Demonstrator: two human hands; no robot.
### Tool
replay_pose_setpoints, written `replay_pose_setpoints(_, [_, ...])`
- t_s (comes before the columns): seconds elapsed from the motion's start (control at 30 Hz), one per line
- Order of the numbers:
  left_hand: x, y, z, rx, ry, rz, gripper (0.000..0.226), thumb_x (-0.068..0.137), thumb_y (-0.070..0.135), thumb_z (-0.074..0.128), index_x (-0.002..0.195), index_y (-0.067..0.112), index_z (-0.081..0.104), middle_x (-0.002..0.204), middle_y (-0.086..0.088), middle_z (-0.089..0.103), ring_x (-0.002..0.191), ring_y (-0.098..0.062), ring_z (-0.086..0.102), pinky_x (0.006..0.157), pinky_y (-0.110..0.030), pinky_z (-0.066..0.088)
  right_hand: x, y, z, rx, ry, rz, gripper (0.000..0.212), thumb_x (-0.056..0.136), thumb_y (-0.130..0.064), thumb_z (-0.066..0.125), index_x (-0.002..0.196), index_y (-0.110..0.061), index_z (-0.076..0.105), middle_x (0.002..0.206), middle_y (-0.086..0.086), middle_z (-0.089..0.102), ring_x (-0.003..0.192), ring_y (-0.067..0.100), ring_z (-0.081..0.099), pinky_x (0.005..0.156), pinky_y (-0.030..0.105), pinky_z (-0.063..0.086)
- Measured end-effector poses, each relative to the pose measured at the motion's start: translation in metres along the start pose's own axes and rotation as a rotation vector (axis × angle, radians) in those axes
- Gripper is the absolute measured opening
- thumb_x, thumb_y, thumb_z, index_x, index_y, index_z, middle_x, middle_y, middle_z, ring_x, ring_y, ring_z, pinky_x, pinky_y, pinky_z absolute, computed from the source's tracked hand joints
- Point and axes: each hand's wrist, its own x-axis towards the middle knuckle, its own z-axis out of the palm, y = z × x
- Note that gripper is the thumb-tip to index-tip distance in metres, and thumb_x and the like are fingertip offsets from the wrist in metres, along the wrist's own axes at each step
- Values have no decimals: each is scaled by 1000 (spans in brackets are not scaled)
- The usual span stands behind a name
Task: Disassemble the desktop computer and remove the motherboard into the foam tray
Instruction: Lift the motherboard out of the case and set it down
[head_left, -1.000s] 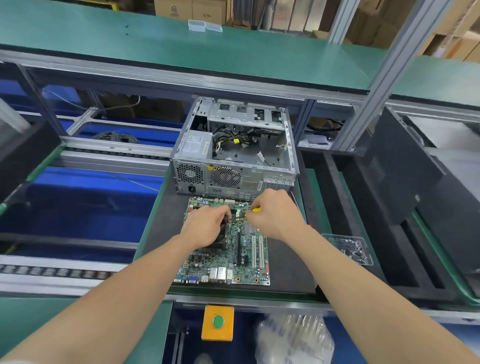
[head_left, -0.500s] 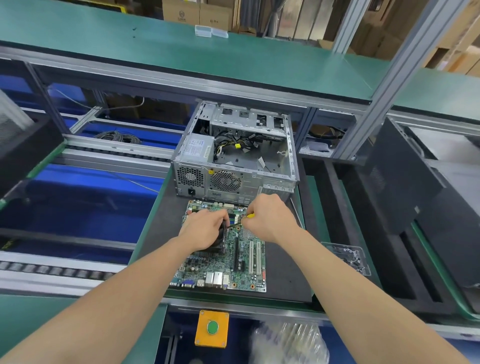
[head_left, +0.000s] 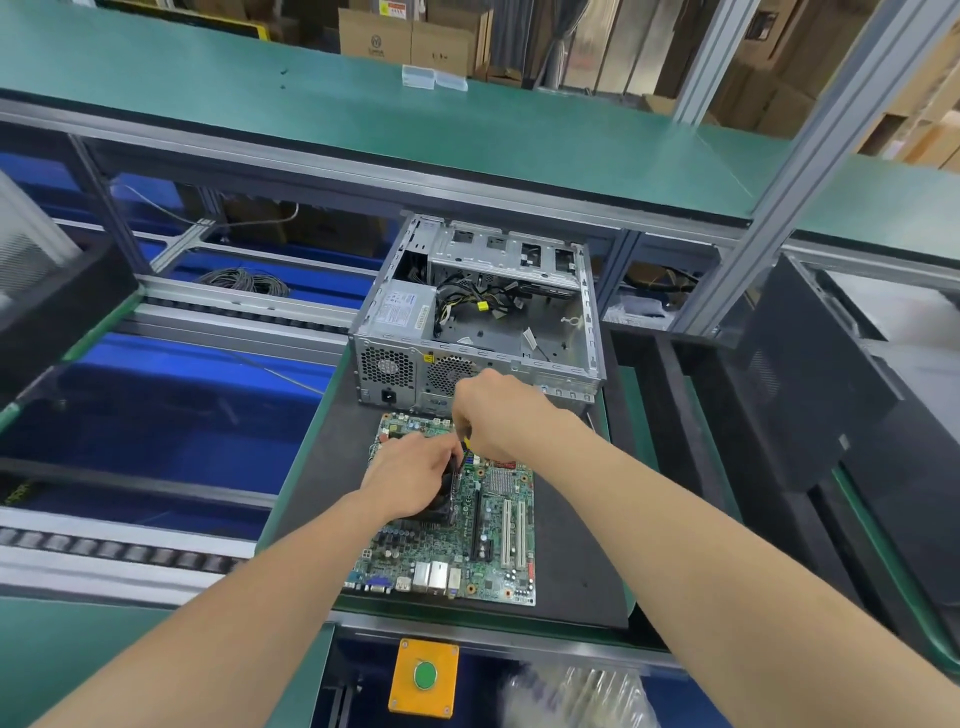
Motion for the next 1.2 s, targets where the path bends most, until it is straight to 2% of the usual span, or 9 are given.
replay_pose_setpoints(0.17, [-3, -5, -10, -416, -41, 132, 28, 90, 19, 65, 112, 35, 71, 104, 19, 73, 101, -2, 65, 88, -22, 47, 8, 4, -4, -111, -95, -26, 36, 92, -20, 64, 64, -12, 42, 67, 6, 46, 54, 21, 46, 47, 31, 39])
replay_pose_setpoints(0.23, [-2, -1, -14, -417, -40, 196, 7, 94, 36, 68, 100, 39, 71, 84, 15, 74, 75, 6, 63, 68, -11, 42, 11, -1, -3, -54, -106, -42, 33, 93, -22, 59, 65, -8, 48, 62, 7, 51, 52, 21, 47, 44, 29, 35])
replay_pose_setpoints(0.3, [1, 5, -12, -392, 2, 155, 14, 98, 41, 68, 86, 37, 74, 57, 10, 64, 50, -5, 53, 51, -19, 34, 15, -11, -5, 1, -141, -26, 25, 92, -16, 55, 69, -7, 50, 64, 7, 53, 53, 22, 45, 44, 29, 35])
replay_pose_setpoints(0.43, [1, 7, -6, -507, 98, 86, 15, 95, 30, 73, 84, 24, 82, 48, 27, 57, 44, -5, 50, 49, -20, 29, 24, -17, -22, 78, -163, 171, 24, 91, -20, 60, 70, -8, 56, 57, 3, 57, 43, 17, 51, 42, 25, 45])
replay_pose_setpoints(0.57, [-2, 6, -6, -563, 86, 98, 12, 95, 28, 73, 97, 22, 84, 56, 14, 66, 44, -4, 47, 52, -26, 36, 31, -23, -29, -21, -429, 184, 33, 103, -25, 48, 83, -6, 67, 49, -2, 63, 50, 17, 56, 59, 29, 52])
replay_pose_setpoints(0.7, [1, 3, -7, -576, 47, 122, 18, 98, 33, 69, 109, 25, 82, 62, 3, 69, 43, -4, 44, 52, -25, 33, 33, -16, -19, 26, -322, 183, 26, 101, -24, 58, 78, -13, 58, 90, 13, 72, 59, 20, 51, 52, 27, 41])
replay_pose_setpoints(0.9, [4, 0, -5, -561, 12, 177, 20, 99, 33, 67, 114, 42, 76, 59, 28, 64, 47, -2, 51, 50, -17, 33, 33, -1, -24, -231, -418, -8, 50, 105, -40, 54, 69, -5, 59, 68, 9, 65, 52, 22, 52, 51, 29, 44])
replay_pose_setpoints(1.07, [9, -2, 0, -530, -33, 175, 18, 103, 25, 61, 102, 32, 78, 92, 27, 74, 89, 7, 69, 86, -23, 55, 25, 15, -18, -494, -314, -212, 13, 100, -20, 62, 105, -8, 61, 91, 7, 53, 75, 28, 57, 58, 36, 48])
replay_pose_setpoints(1.2, [11, -5, 2, -442, 18, 184, 20, 101, 18, 60, 91, 23, 76, 81, 13, 75, 69, 7, 62, 66, -26, 49, 32, 4, -19, -318, -282, -233, 53, 91, -49, 70, 61, -10, 49, 57, 2, 55, 46, 14, 44, 41, 24, 34])
